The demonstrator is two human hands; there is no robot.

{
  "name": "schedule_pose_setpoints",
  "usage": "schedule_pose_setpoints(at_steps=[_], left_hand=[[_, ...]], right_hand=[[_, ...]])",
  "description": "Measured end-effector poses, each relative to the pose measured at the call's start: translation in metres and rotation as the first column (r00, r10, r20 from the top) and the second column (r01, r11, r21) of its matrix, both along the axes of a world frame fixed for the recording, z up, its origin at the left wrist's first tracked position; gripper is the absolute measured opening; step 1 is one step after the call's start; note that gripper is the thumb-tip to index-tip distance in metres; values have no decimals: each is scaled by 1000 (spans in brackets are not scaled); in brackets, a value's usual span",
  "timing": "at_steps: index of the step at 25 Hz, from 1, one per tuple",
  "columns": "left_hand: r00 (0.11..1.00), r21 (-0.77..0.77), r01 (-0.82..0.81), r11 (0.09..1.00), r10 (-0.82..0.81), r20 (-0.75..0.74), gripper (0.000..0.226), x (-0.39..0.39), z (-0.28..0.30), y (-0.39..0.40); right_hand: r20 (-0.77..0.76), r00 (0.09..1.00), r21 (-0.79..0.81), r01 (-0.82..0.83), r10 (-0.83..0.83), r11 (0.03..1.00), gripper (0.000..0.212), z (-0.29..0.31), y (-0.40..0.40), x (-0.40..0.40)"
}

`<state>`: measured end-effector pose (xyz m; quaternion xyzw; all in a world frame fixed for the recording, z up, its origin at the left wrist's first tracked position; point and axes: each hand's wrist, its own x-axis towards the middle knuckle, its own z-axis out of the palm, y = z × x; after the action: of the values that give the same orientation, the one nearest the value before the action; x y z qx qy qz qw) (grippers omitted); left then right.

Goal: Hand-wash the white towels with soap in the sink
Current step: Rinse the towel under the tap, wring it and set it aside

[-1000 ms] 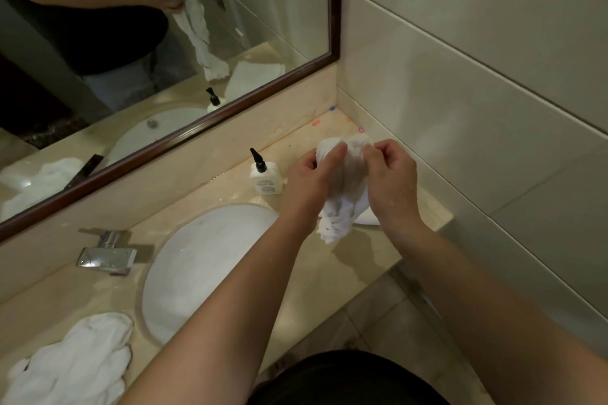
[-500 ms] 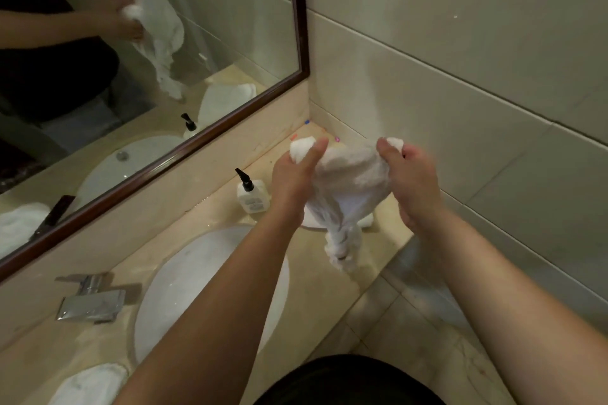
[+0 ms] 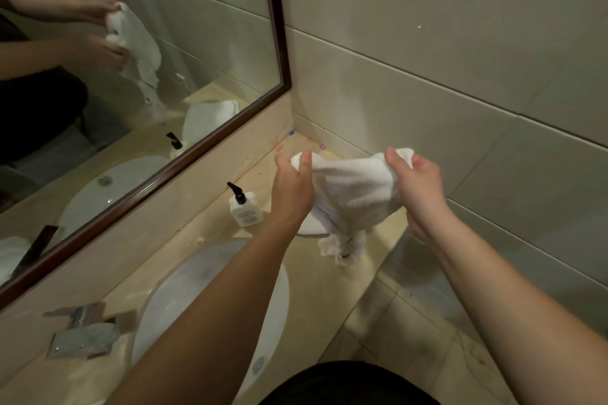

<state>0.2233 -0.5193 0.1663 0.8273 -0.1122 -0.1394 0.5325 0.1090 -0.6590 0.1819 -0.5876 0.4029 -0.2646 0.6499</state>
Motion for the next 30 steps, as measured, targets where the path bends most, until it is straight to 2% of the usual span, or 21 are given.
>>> schedule_pose_setpoints(at_steps=[1,3,5,6,7,8,9,10,11,13,14,16,18,19,21,22,24,26,27,29,30], left_hand=[[1000,-11,-3,1000,3,17,51,2,-1,0],[994,3,16,1000,-16,111,28,4,-2,-1],[991,0,-6,1000,6,130,41,9,-8,-2],[998,-50,-43,998,46,49,48,10,-9,-4],[989,-142,-104,984,88,-116,50,10,-9,-7],[938,-232,-169,958,85,-335,48,8,-6,-12],[843,-300,-219,929,26,-538,46,7,-2,-17],[737,-365,-247,898,-71,-673,50,5,2,-21],[672,-426,-267,865,-150,-726,54,4,6,-27],[688,-449,-241,861,-175,-704,54,2,15,-37],[746,-422,-210,882,-134,-652,49,2,18,-42],[892,-276,-195,941,53,-450,37,2,23,-48],[955,-143,-218,966,181,-235,44,3,21,-49],[943,-114,-273,955,243,-226,45,8,17,-49],[853,-185,-414,891,310,-420,40,18,14,-47],[806,-238,-436,868,259,-532,40,22,14,-46],[810,-375,-332,866,57,-584,44,26,16,-47],[858,-470,-141,871,-129,-497,39,24,18,-51],[886,-459,-39,888,-181,-426,32,23,19,-53],[943,-342,138,930,-229,-241,30,22,22,-54],[963,-276,153,949,-206,-175,36,23,23,-52]], right_hand=[[15,1000,-16,16,-16,1000,25,0,-2,-5],[56,996,-28,67,-65,997,19,3,-7,-15],[95,990,-10,107,-105,994,19,4,-18,-24],[96,989,-5,114,-113,993,19,6,-23,-29],[88,990,-20,116,-114,993,18,6,-27,-34],[80,990,-41,123,-119,992,18,8,-31,-39],[77,988,-55,136,-132,989,18,9,-35,-44],[83,985,-63,157,-152,986,17,11,-39,-49],[91,980,-61,182,-176,981,17,14,-45,-55],[110,970,-42,224,-218,974,23,20,-57,-68],[118,967,-40,233,-227,972,26,22,-61,-74],[145,963,-63,237,-226,969,18,25,-65,-80],[154,961,-95,245,-229,965,16,30,-65,-82],[165,955,-93,266,-248,960,17,34,-66,-84],[200,932,-57,320,-303,946,17,40,-74,-92],[208,924,-51,339,-322,939,17,42,-79,-98],[201,918,-51,357,-341,933,18,44,-88,-108],[160,926,-46,353,-342,934,22,42,-91,-111],[116,942,-45,321,-314,946,24,39,-92,-111],[2,980,-36,198,-198,979,26,35,-95,-110],[-45,984,-39,172,-174,984,25,34,-99,-111]])
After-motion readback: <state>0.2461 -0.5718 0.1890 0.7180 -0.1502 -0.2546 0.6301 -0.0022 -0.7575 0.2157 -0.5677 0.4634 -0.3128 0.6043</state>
